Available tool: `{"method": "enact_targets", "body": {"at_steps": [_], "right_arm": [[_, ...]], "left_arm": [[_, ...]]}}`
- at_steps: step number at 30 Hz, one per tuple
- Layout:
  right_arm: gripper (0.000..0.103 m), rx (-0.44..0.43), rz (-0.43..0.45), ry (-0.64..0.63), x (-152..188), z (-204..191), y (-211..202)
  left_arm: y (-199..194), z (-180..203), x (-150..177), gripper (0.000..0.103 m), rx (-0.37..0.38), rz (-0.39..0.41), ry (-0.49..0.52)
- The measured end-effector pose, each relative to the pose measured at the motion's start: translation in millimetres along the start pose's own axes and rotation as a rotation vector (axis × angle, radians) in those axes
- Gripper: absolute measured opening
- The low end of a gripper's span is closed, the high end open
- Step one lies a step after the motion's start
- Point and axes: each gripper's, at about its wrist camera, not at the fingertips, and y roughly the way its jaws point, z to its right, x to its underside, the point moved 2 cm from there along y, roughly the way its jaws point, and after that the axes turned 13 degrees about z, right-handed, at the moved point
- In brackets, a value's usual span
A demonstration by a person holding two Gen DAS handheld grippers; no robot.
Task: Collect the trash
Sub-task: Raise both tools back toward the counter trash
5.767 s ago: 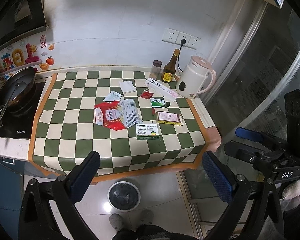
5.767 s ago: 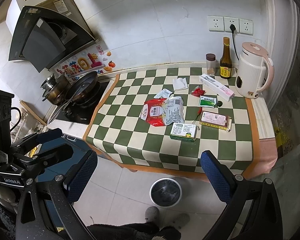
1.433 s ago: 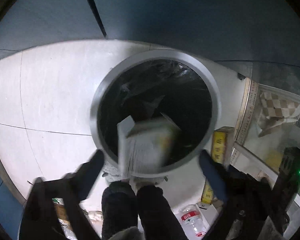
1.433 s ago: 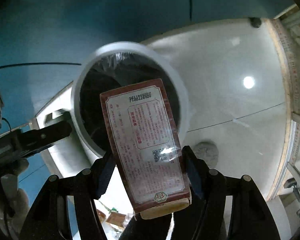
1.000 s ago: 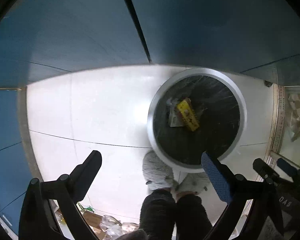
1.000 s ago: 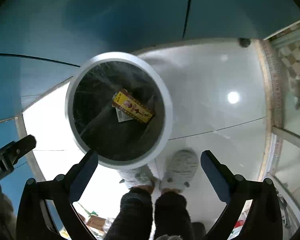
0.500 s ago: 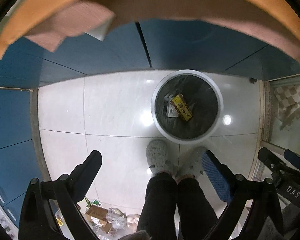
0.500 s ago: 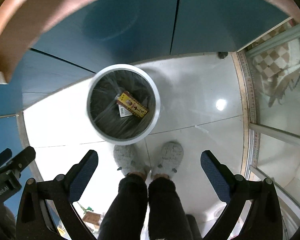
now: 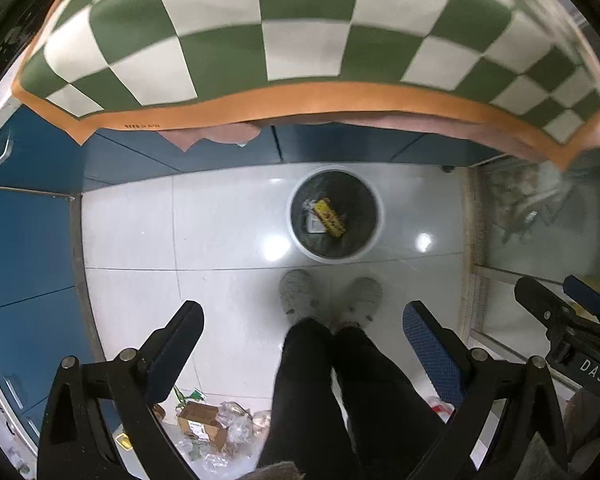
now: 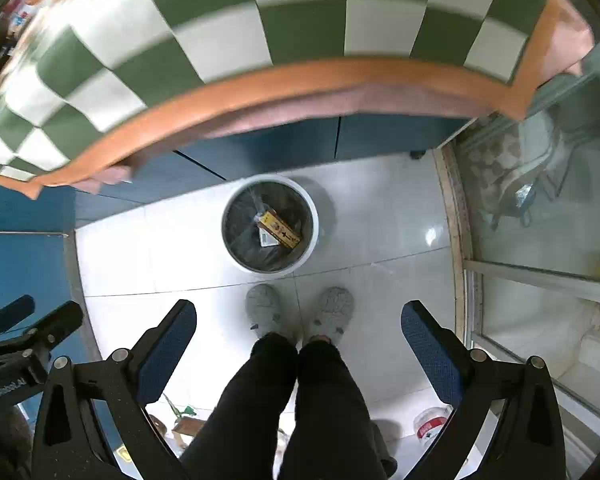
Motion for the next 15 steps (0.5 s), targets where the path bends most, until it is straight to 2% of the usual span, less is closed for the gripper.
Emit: {"method": "enact_targets", "body": {"at_steps": [4,8,11,15], "right_arm": [[0.103,-0.009,0.015,-0.001,-5.5,-15.2,-55.7],[0.103,-0.035,0.042,0.026,-17.4,-26.8,-99.5],[0.103,-0.053,0.095,0.059,-37.3,-31.8,-120.0],[0.103,-0.098,0.154,0.135,-88.6,-27.7,-134.6]], "left_arm": [[-38.7,-2.6,-6.0,0.102,0.044,0.034,-0.001],[-78.3,-5.4,-27.9,0.103,0.093,0.132,-0.005],[-97.9,-10.4,-56.6,0.103,0.077,0.212,-0.003],[-112.4,-21.4,-110.2,0.103,0.029,0.281,-0.035]]}}
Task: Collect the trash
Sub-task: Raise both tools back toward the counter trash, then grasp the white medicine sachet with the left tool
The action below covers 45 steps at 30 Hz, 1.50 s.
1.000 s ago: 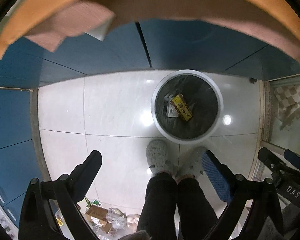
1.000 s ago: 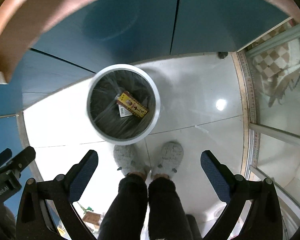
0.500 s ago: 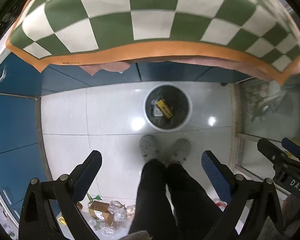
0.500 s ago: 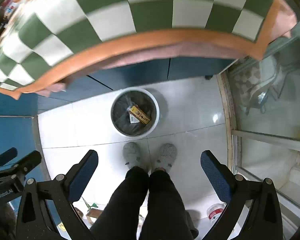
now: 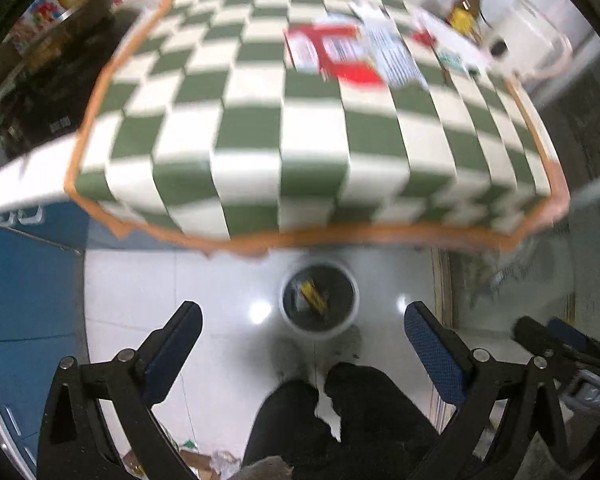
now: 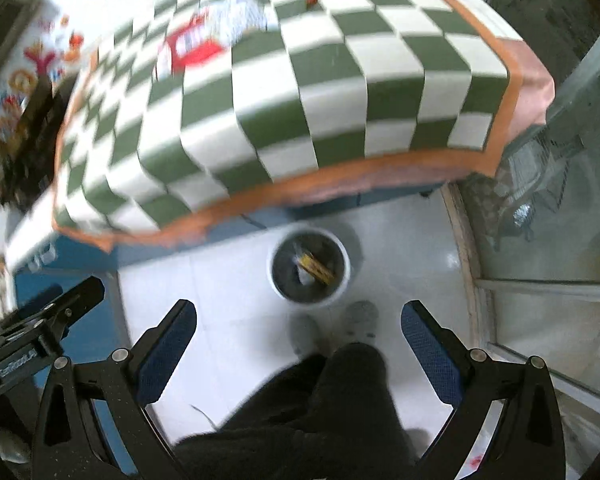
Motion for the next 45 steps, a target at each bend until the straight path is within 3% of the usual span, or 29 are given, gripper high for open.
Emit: {"method": "enact_targets", "body": {"at_steps": [6,11,14,17,19,21,23,24,29,32,34,36,38,45], "right_arm": [[0.103,-0.017,0.084,0.086,-107.2,19.0,12.2],[0.101,-0.027,0.116,0.125,-209.8,44.7,57.2],[0.085,-0.024,0.118,0.134,-266.4,57.2,96.6],[0.081,-0.018,0.099,0.161,-323.7,73.6,141.8],[0.076,-0.010,0.096,0.186,-352.6,85.5,166.2],[0.069,-0.013,0.077,0.189,-377.1,90.3,193.3],[0.054,-0.020,0.065,0.185,-391.6,90.9,213.9],[0.052,-0.022,0.058,0.183,-400.2,91.2,226.6],[0.022,-0.005,0.073,0.151,-414.3,90.3,255.7],[0.012,0.003,0.086,0.100,-418.7,88.5,266.0],[0.012,-0.009,0.092,0.082,-418.2,88.7,265.4],[0.011,-0.010,0.097,0.052,-418.9,86.0,265.6],[0.010,-0.017,0.101,0.041,-417.7,84.5,263.4],[0.007,-0.065,0.138,0.026,-418.7,85.3,240.3]], "left_arm": [[20.3,-5.6,-93.0,0.103,-0.087,0.078,-0.050],[58.7,-0.1,-162.5,0.103,-0.118,0.075,-0.136],[98.0,0.1,-206.3,0.103,-0.095,0.021,-0.239],[136.0,3.3,-244.0,0.102,-0.058,-0.022,-0.342],[161.2,10.8,-267.0,0.101,-0.069,-0.035,-0.348],[186.9,18.7,-285.6,0.090,-0.087,-0.052,-0.328],[211.4,24.0,-298.4,0.087,-0.085,-0.076,-0.326],[220.4,25.1,-303.1,0.087,-0.077,-0.085,-0.326],[264.3,32.4,-317.7,0.087,-0.089,-0.125,-0.299],[277.1,38.9,-317.2,0.070,-0.114,-0.131,-0.258],[276.4,49.4,-317.8,0.061,-0.154,-0.105,-0.179],[270.6,55.0,-320.1,0.019,-0.147,-0.082,-0.159],[269.0,57.3,-320.3,0.004,-0.137,-0.095,-0.156],[208.6,62.6,-324.5,0.001,-0.255,0.045,-0.091]]}}
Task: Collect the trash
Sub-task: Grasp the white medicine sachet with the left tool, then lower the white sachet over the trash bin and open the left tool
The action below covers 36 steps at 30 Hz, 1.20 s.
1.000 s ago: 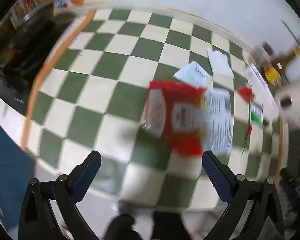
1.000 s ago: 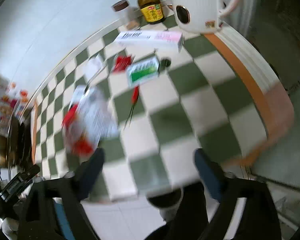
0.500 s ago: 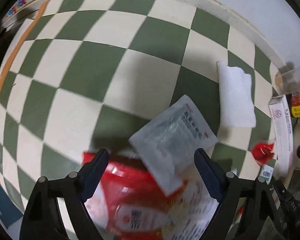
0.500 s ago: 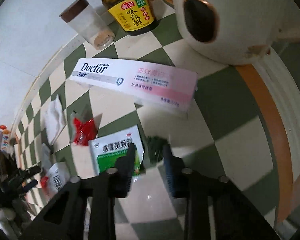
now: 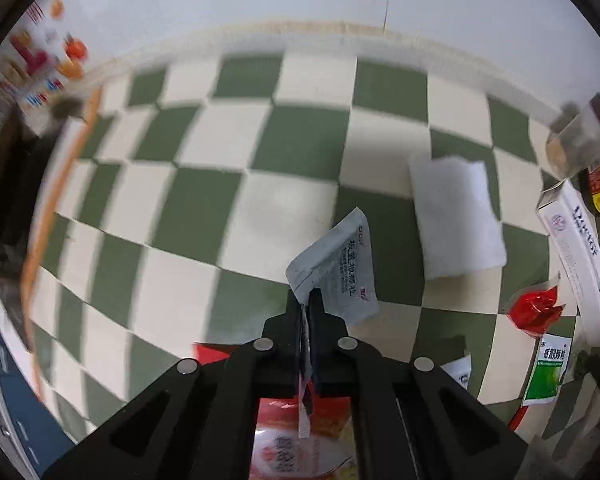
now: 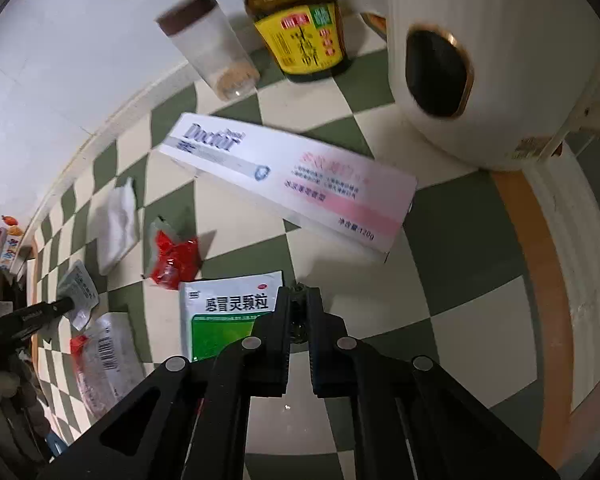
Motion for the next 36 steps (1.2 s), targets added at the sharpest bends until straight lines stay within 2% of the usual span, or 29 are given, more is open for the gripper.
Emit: {"method": "enact_targets", "body": {"at_steps": [5,7,12,17,22,25,29,33,36], "right_arm": [[0.007,-0.028,0.056,-0.026,-5.6,-2.0,-30.0],[0.007,-0.031,0.079,-0.032,-5.4,-5.1,-44.6],[0.007,-0.046,0.129,-0.072,13.4,-23.3,-87.0],[0.007,-0.069,0.175,-0.113,68.6,-54.4,-140.0],[0.007,-0.073,0.176,-0.113,160.7,-79.4,-185.5],[0.007,-0.066,0.137,-0.106,230.0,-86.9,-204.4],[0.007,-0.061,0.008,-0.074,325.9,-86.1,-205.9],[0.007,-0.065,-0.128,-0.048,413.3,-69.9,-177.9],[0.007,-0.035,-0.228,-0.026,469.8,-50.2,-140.5]], "left_arm": [[-53.2,2.3,-5.5,0.001,-0.026,0.113,0.025],[-68.3,-8.3,-1.0,0.001,-0.029,0.148,0.029],[-110.4,-19.1,30.7,0.001,-0.009,0.196,0.038],[-149.9,-41.3,84.3,0.001,0.021,0.242,0.086],[-185.4,-79.5,150.5,0.001,0.086,0.255,0.103],[-195.5,-105.4,199.0,0.001,0.139,0.210,0.112],[-189.5,-130.6,263.7,0.001,0.196,0.083,0.103],[-150.9,-144.9,330.0,0.001,0.237,-0.092,0.070],[-98.3,-146.8,381.2,0.001,0.228,-0.211,0.048]]}}
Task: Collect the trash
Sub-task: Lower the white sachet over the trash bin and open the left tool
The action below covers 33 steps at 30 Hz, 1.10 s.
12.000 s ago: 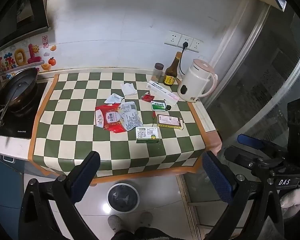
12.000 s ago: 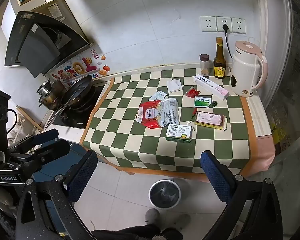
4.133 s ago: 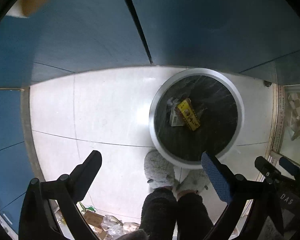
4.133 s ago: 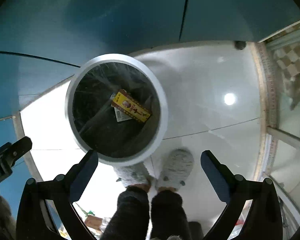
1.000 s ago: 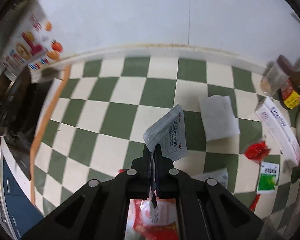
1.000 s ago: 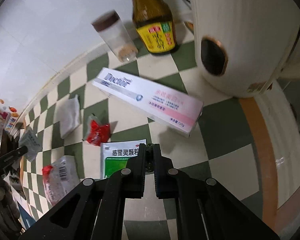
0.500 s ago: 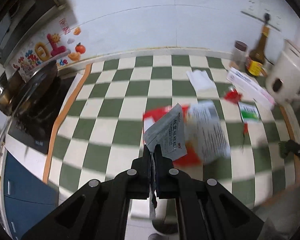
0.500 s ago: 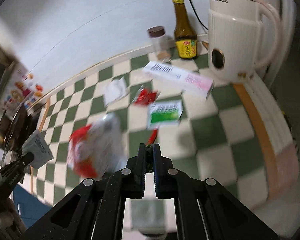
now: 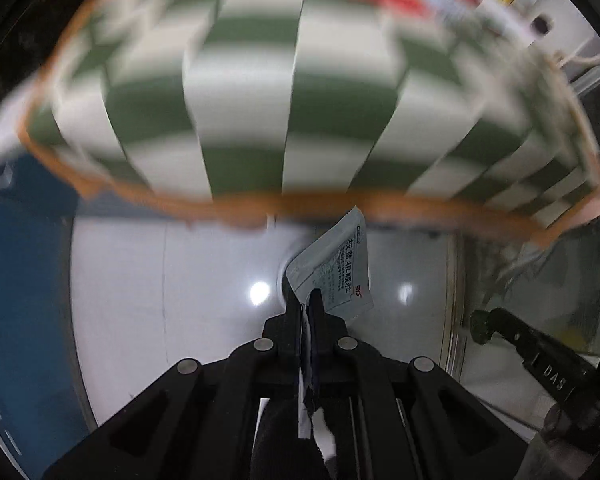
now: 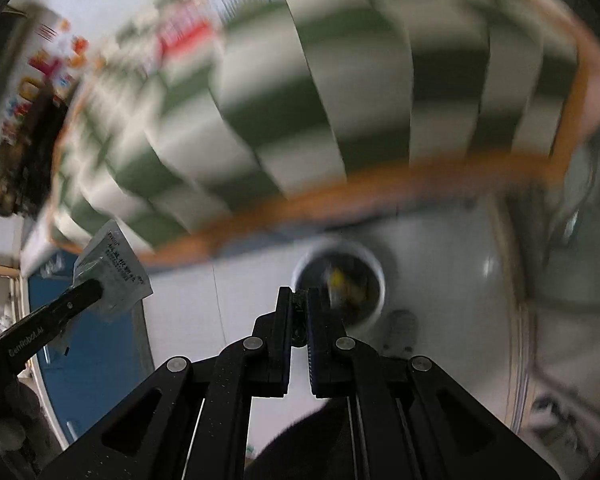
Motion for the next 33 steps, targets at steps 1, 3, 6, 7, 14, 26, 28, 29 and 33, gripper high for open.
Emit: {"method": "enact_targets", "body": {"at_steps": [1,3,6,7,14,26,28,29,33], "right_arm": [[0.007,0.009,-0.018,-0.004,10.7,4.8,14.6],[0.007,0.029,-0.054,-0.020,34.4,17.2,56.0],[0.007,0.048,-0.089,-0.022,56.2,35.8,115.4],[0.007,0.062,-0.096,-0.029,62.5,43.5,139.2],[0.007,0.138,-0.163,-0.033,90.2,93.9,279.1],[0.017,0.089,-0.265,-0.034,113.9,119.8,371.4],[0.042,0.090,-0.265,-0.040,115.2,118.8,368.9],[0.058,0.092,-0.259,-0.040,114.1,118.1,366.3],[0.078,0.132,-0.241,-0.053,109.4,117.7,355.2]], "left_arm": [[20.0,-2.1,8.8,0.001,-0.002,-0.033,-0.009],[72.9,-5.7,28.9,0.001,0.000,-0.112,-0.045],[142.4,-4.4,49.0,0.001,0.019,-0.198,-0.084],[169.4,-2.5,54.6,0.001,0.034,-0.219,-0.099],[295.2,12.8,74.7,0.001,0.004,-0.255,-0.067],[347.0,25.3,93.1,0.043,-0.038,-0.245,0.005],[337.6,19.0,90.4,0.094,-0.076,-0.211,0.018],[335.1,16.5,89.5,0.101,-0.087,-0.198,0.020],[320.2,4.4,89.7,0.101,-0.139,-0.177,0.017]]}}
